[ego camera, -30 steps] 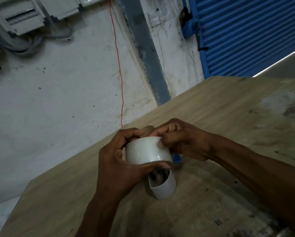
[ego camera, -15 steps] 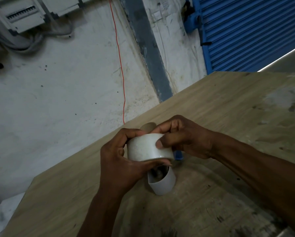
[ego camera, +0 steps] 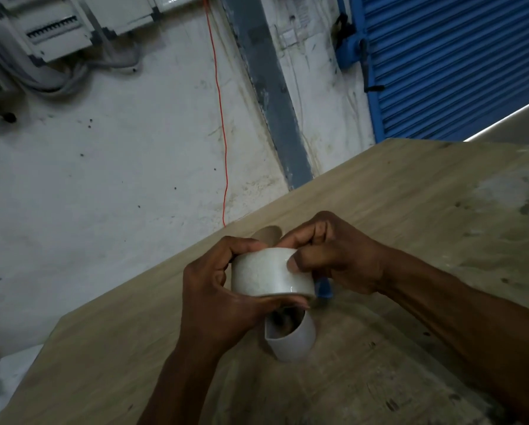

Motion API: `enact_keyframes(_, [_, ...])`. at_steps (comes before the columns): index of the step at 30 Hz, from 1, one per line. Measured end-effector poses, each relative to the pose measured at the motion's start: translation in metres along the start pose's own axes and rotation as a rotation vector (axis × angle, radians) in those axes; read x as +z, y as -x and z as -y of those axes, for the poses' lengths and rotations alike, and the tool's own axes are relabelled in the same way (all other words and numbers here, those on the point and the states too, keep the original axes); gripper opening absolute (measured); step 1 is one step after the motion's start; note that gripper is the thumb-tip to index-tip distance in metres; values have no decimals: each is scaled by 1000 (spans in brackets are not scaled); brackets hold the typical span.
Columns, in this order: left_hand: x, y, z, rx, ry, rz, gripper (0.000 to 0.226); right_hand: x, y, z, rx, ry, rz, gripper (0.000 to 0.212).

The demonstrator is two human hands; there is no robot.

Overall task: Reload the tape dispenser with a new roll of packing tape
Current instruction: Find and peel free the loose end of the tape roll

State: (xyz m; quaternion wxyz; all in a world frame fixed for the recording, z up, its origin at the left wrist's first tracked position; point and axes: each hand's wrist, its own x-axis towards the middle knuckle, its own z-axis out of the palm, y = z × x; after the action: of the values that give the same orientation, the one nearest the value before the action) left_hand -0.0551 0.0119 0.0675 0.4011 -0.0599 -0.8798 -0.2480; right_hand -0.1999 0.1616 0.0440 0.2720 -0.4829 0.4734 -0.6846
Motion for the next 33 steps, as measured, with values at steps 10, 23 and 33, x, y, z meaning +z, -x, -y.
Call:
enact_keyframes(10, [-2, 2, 0, -39, 25, -45, 65, -4, 2, 1, 58, -72, 36, 29])
enact_keyframes(23, [0, 3, 1, 34, -40, -20, 66, -1, 4, 3, 20, -20, -5, 30])
enact_keyframes(33, [-2, 3, -4, 73, -87, 25, 69, 3, 6, 10, -47, 51, -46, 32])
